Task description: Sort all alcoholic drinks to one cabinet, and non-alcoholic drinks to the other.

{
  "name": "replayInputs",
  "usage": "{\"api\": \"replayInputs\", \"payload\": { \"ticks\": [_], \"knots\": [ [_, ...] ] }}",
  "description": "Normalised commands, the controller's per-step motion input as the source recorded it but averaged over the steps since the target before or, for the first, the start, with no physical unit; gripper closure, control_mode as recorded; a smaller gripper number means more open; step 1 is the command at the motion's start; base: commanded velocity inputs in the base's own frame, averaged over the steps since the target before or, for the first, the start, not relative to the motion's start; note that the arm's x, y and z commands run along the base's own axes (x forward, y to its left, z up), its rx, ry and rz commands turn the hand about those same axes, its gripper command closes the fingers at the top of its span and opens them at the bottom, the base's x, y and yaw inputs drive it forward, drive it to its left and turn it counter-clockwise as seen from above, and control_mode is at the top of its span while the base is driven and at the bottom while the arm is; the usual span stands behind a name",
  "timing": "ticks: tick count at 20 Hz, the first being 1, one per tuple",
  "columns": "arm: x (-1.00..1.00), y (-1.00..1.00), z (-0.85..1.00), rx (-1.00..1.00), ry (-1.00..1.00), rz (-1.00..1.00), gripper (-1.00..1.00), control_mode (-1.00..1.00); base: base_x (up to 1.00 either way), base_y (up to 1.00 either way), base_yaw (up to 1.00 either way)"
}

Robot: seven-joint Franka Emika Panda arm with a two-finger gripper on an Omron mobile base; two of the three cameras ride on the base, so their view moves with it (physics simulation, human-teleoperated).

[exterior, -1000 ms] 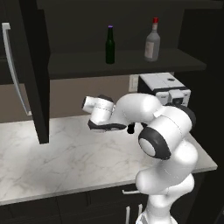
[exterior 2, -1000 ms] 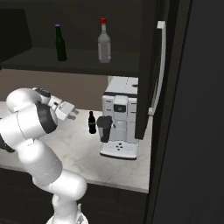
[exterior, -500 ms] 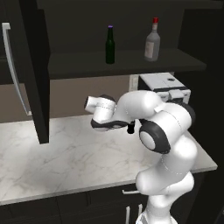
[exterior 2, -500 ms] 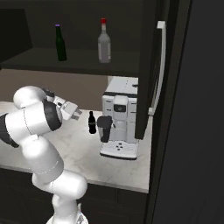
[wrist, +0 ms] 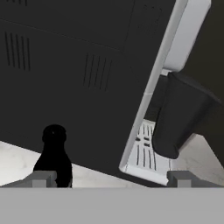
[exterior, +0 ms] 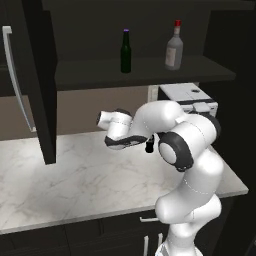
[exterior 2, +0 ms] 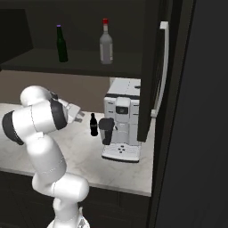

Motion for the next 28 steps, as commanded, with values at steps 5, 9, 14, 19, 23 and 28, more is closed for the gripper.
{"api": "replayInputs", "payload": {
  "ticks": [5, 9, 14, 19, 23, 28],
  "knots": [
    [0.33, 0.0, -0.12, 0.0, 0.0, 0.0, -1.0, -1.0, 0.0, 0.0, 0.0],
    [0.27, 0.0, -0.12, 0.0, 0.0, 0.0, -1.0, -1.0, 0.0, 0.0, 0.0],
    [0.34, 0.0, -0.15, 0.0, 0.0, 0.0, -1.0, -1.0, 0.0, 0.0, 0.0],
    [0.32, 0.0, -0.18, 0.0, 0.0, 0.0, -1.0, -1.0, 0.0, 0.0, 0.0],
    [0.14, -0.02, -0.16, 0.0, 0.0, 0.0, -1.0, -1.0, 0.0, 0.0, 0.0],
    [0.0, -0.13, -0.11, 0.0, 0.0, 0.0, -1.0, -1.0, 0.0, 0.0, 0.0]
  ]
}}
